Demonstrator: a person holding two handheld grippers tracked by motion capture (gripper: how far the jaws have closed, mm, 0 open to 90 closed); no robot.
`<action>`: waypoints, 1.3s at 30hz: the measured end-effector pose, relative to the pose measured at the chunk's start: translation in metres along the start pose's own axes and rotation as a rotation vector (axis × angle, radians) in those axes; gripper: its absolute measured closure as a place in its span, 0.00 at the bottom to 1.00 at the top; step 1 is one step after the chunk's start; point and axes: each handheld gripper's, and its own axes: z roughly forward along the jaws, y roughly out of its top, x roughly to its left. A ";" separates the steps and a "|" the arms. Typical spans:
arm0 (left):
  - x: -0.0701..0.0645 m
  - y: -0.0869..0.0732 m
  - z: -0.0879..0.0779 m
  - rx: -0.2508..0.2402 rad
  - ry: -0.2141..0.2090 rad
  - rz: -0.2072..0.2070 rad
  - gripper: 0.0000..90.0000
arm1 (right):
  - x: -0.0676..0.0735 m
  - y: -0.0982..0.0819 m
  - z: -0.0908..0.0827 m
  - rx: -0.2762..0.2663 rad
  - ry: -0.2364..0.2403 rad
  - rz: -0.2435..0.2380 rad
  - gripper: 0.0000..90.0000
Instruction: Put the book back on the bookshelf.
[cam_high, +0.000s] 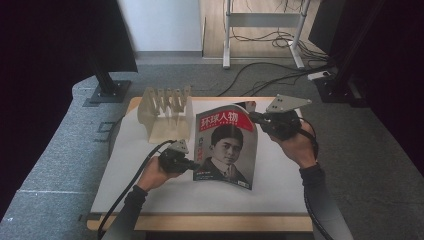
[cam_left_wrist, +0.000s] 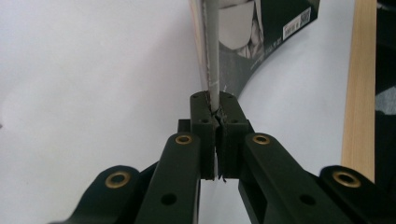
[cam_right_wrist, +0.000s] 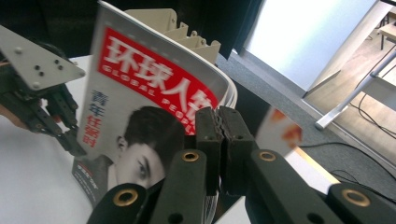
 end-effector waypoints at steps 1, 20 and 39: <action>-0.002 0.000 -0.001 0.007 0.003 0.009 0.97 | 0.000 0.000 -0.001 0.002 -0.002 -0.001 0.96; -0.026 -0.017 -0.002 -0.009 0.023 0.106 0.98 | 0.000 -0.018 -0.022 -0.005 0.034 -0.001 0.76; -0.035 -0.006 -0.003 0.094 0.054 0.124 0.97 | 0.002 -0.080 0.014 0.053 0.169 0.054 0.42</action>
